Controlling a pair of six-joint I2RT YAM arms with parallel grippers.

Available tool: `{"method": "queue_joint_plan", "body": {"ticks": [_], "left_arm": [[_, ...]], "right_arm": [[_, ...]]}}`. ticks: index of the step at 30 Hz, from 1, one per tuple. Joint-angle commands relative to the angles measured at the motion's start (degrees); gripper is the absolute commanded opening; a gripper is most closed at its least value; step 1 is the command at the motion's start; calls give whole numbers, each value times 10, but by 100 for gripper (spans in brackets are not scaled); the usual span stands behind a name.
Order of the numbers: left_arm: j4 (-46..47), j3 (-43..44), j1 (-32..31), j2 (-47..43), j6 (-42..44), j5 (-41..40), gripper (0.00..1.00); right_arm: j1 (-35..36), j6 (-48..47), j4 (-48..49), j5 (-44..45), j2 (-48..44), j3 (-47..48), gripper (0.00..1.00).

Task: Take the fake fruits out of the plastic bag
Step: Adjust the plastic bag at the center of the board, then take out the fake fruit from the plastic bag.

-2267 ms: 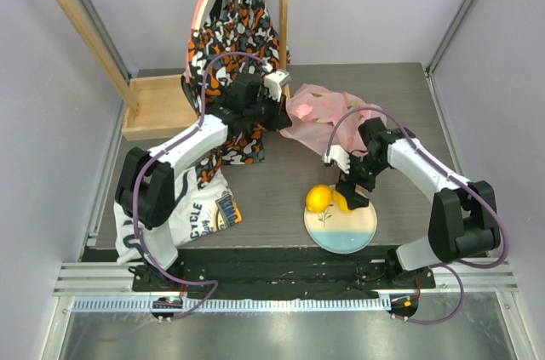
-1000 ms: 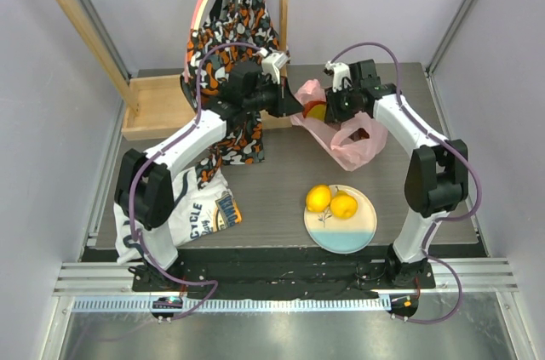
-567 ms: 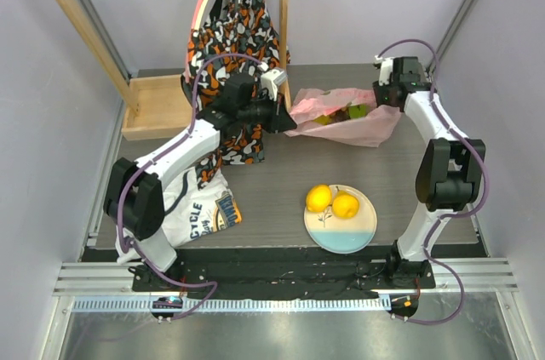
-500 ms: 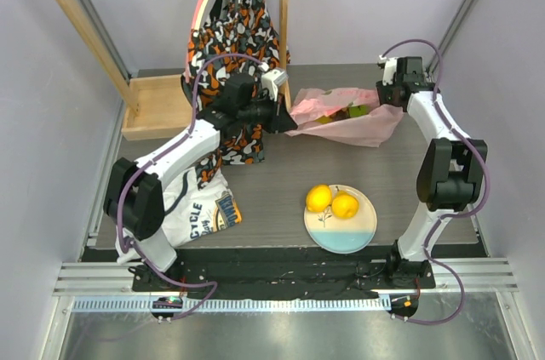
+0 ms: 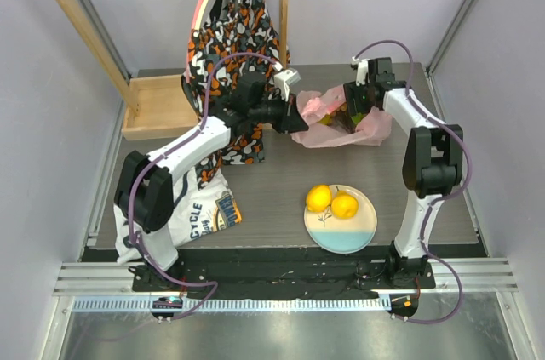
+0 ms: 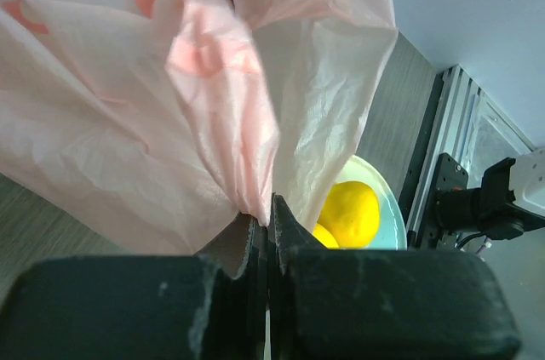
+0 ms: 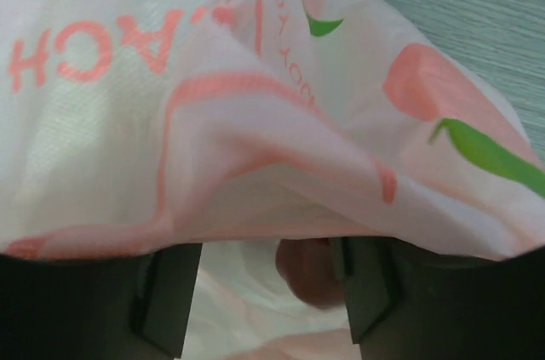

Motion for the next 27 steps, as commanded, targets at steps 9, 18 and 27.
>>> {"method": "queue_joint_plan", "body": {"ticks": [9, 18, 27], "left_arm": [[2, 49, -15, 37, 31, 12, 0], [-13, 54, -15, 43, 53, -16, 0], [-18, 99, -15, 72, 49, -95, 0]], "right_arm": [[9, 38, 49, 150, 178, 180, 72], [8, 1, 50, 109, 153, 187, 36], [-6, -21, 3, -205, -95, 11, 36]]}}
